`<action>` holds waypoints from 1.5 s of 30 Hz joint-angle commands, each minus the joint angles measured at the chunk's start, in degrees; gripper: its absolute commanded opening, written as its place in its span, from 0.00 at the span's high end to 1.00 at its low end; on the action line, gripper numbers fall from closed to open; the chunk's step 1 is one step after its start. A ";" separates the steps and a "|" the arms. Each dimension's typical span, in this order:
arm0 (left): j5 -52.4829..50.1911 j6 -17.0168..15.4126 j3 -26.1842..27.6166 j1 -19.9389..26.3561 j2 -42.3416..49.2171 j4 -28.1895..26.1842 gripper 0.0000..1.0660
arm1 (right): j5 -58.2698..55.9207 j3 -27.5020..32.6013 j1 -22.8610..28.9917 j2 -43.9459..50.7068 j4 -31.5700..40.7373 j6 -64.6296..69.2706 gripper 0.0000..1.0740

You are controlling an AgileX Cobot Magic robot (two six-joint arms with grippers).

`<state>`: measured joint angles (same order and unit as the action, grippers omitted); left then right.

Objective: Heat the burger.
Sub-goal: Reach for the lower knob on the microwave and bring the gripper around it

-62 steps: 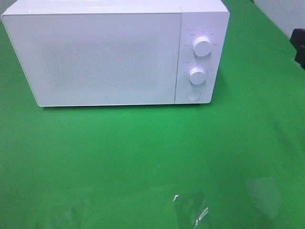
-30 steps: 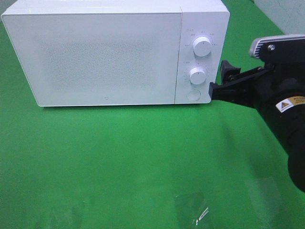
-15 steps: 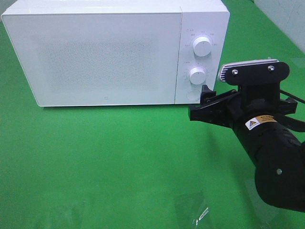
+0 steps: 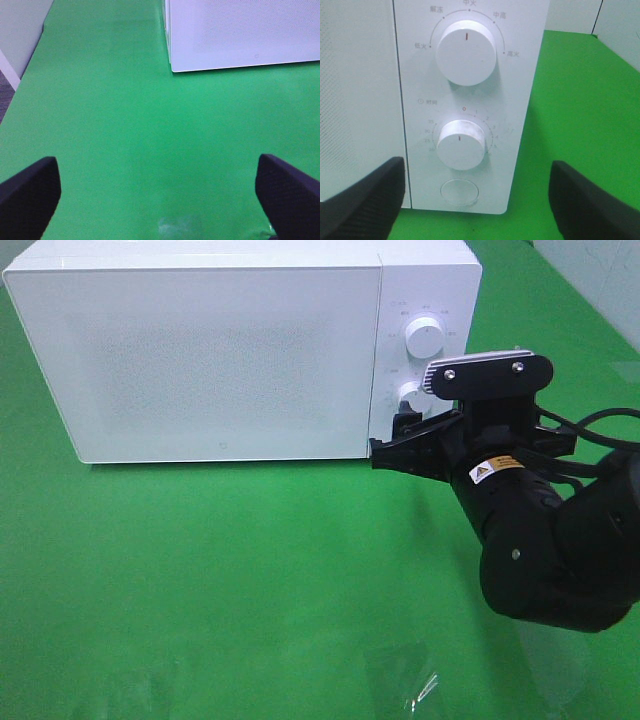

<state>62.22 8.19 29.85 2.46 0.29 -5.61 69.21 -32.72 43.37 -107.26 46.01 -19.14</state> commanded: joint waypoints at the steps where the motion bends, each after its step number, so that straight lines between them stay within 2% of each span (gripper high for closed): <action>1: -0.80 0.00 -0.17 0.23 0.34 -0.17 0.08 | 8.25 -2.92 -0.92 -1.95 -1.83 0.80 0.29; 19: -0.80 0.00 -0.17 0.23 0.34 -0.17 0.08 | 4.47 -11.57 -5.44 -10.03 -5.27 2.35 0.29; 26: -0.80 0.00 -0.17 0.23 0.34 -0.17 0.08 | 3.15 -14.09 -5.44 -12.32 -5.44 2.35 0.29; 39: -0.80 0.00 -0.17 0.23 0.34 -0.17 0.08 | 2.29 -15.87 -7.39 -14.73 -7.22 3.44 0.29; 45: -0.80 0.00 -0.17 0.23 0.34 -0.17 0.08 | 2.98 -15.87 -7.33 -14.73 -7.28 3.44 0.32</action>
<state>62.17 8.19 29.85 2.46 0.29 -5.61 68.98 -47.44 36.90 -121.98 39.94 -16.16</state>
